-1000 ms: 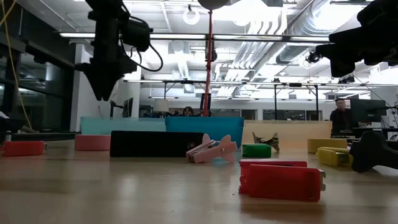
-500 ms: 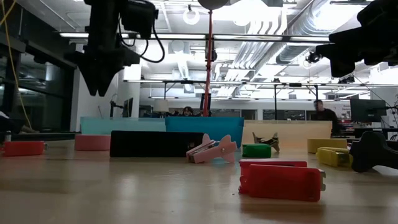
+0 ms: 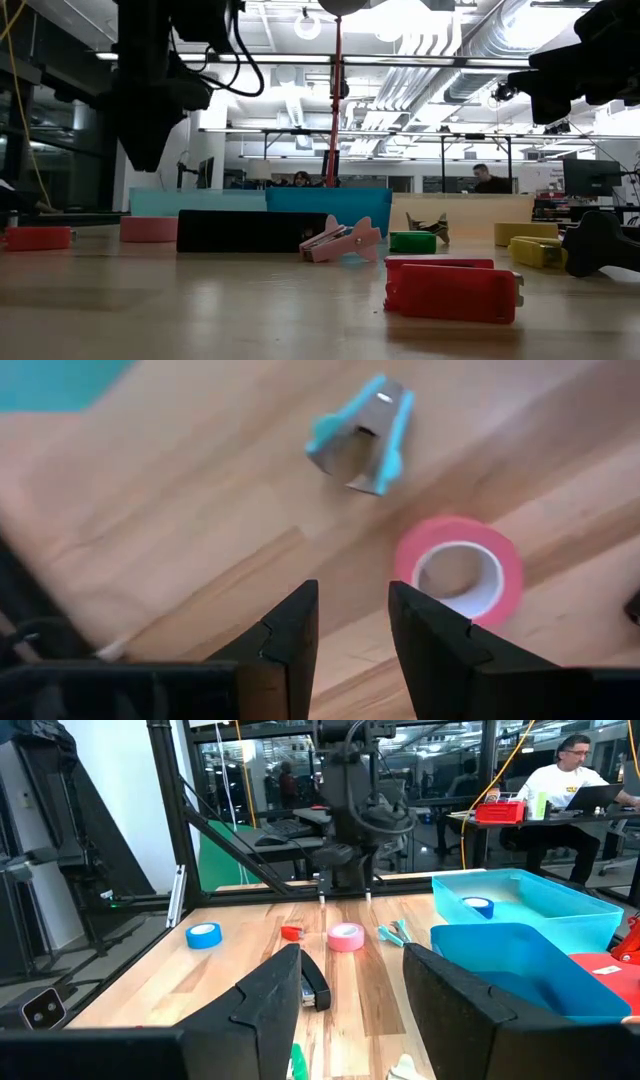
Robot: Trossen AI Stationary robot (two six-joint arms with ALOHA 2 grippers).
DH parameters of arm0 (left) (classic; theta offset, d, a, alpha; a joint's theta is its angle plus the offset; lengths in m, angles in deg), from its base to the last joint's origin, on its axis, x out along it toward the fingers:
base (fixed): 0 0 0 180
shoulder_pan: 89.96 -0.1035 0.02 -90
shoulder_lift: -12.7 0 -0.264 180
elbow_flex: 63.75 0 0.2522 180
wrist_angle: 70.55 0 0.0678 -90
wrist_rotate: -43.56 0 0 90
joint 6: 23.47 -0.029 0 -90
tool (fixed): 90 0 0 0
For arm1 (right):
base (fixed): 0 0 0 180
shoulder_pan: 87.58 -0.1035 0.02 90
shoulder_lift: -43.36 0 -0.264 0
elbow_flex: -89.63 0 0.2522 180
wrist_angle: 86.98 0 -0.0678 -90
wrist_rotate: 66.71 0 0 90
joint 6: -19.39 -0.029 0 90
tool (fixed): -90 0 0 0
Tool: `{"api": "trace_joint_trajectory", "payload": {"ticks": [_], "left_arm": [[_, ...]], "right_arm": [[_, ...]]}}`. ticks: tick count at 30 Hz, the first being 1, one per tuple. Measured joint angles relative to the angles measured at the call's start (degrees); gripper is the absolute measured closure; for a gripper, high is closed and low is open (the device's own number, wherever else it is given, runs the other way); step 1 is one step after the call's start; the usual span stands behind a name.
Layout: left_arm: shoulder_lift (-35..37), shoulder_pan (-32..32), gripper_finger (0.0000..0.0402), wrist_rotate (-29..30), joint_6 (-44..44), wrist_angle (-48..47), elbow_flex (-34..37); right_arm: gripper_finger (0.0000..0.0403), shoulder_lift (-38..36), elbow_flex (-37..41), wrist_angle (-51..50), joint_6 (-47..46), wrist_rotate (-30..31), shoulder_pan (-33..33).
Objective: Pick and place Stapler, Stapler remover, tape
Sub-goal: Put the pink tape into the light green bin
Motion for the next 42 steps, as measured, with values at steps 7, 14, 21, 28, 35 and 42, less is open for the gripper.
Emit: {"api": "trace_joint_trajectory", "payload": {"ticks": [7, 14, 21, 28, 35, 42], "left_arm": [[-1.3, 2.7, 0.0281, -0.8, 0.4, 5.8, 2.6], [-5.7, 2.6, 0.0260, -1.8, -0.1, 8.8, 2.7], [-9.7, 2.6, 0.0210, -1.8, -0.2, 10.0, 2.7], [-12.5, 2.5, 0.0200, -2.7, -0.9, 10.1, 2.6], [-14.3, 2.5, 0.0225, -6.5, -2.2, 10.9, 2.6], [-14.3, 2.5, 0.0322, -6.9, -2.7, 10.9, 2.6]], "right_arm": [[0.0233, 0.0, 0.0, 0.0, 0.0, 0.0, 0.0], [0.0233, 0.0, 0.0, 0.0, 0.0, 0.0, 0.0], [0.0233, 0.0, 0.0, 0.0, 0.0, 0.0, 0.0], [0.0233, 0.0, 0.0, 0.0, 0.0, 0.0, 0.0], [0.0233, 0.0, 0.0, 0.0, 0.0, 0.0, 0.0], [0.0233, 0.0, 0.0, 0.0, 0.0, 0.0, 0.0]]}}
